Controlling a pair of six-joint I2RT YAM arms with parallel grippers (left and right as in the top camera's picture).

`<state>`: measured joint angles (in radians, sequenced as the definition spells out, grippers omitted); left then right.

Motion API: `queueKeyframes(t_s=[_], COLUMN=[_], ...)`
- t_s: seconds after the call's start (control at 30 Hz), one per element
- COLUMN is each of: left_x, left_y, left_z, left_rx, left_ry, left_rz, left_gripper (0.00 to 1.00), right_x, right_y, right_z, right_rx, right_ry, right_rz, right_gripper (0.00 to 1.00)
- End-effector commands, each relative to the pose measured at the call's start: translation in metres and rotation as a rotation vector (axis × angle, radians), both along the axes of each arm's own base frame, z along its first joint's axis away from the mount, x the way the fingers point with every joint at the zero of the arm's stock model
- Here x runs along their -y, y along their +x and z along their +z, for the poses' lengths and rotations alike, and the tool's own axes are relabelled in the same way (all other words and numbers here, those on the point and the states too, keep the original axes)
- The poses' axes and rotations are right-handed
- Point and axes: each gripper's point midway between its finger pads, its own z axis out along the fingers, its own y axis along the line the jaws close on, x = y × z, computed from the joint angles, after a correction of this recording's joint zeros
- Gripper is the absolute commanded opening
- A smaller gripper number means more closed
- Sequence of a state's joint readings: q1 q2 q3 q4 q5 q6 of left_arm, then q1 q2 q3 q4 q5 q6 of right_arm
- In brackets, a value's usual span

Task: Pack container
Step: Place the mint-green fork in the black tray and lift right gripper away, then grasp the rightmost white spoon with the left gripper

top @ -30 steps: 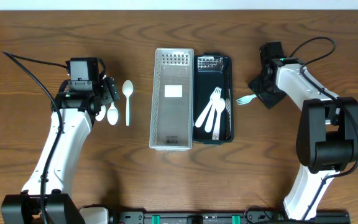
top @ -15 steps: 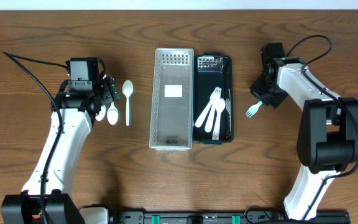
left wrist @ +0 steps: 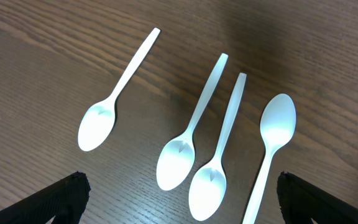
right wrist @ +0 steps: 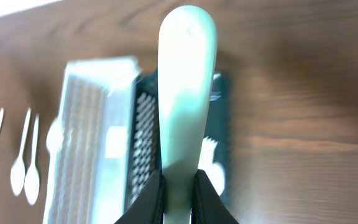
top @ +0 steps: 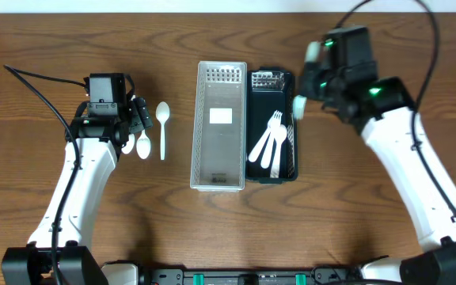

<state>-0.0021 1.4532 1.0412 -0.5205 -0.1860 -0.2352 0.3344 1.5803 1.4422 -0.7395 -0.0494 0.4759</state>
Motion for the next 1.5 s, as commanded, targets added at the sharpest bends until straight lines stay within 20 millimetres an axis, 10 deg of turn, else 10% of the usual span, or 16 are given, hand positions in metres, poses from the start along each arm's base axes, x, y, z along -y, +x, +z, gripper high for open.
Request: queueKeyframes(t_s=[0.0, 0.17, 0.27, 0.5, 0.73, 1.03, 1.2, 1.47], left_x=[0.000, 0.000, 0.000, 0.006, 0.042, 0.019, 0.019, 0.035], left_y=[0.003, 0.003, 0.004, 0.004, -0.022, -0.030, -0.005, 0.018], left_z=[0.004, 0.004, 0.004, 0.003, -0.014, 0.029, 0.054, -0.020], left_rx=[0.008, 0.008, 0.011, 0.008, -0.120, -0.166, -0.121, -0.384], left_ry=[0.004, 0.004, 0.001, -0.032, -0.221, -0.115, -0.110, -0.140], left_rz=[-0.004, -0.004, -0.001, -0.017, -0.116, -0.032, -0.035, -0.201], left_gripper=[0.98, 0.98, 0.98, 0.98, 0.98, 0.98, 0.98, 0.98], right_x=[-0.027, -0.054, -0.062, -0.061, 0.051, 0.207, 0.235, 0.236], right_y=[-0.018, -0.033, -0.032, 0.001, 0.030, 0.000, -0.014, -0.015], right_z=[-0.059, -0.118, -0.133, -0.063, 0.009, -0.025, -0.034, -0.035], right_rx=[-0.122, -0.246, -0.273, -0.100, 0.045, -0.169, -0.223, -0.228], right_ry=[-0.080, -0.134, -0.121, -0.031, -0.027, -0.052, -0.046, -0.046], right_rz=[0.125, 0.199, 0.194, 0.182, -0.080, -0.442, -0.516, -0.518], right_gripper=[0.01, 0.04, 0.27, 0.72, 0.99, 0.99, 0.99, 0.99])
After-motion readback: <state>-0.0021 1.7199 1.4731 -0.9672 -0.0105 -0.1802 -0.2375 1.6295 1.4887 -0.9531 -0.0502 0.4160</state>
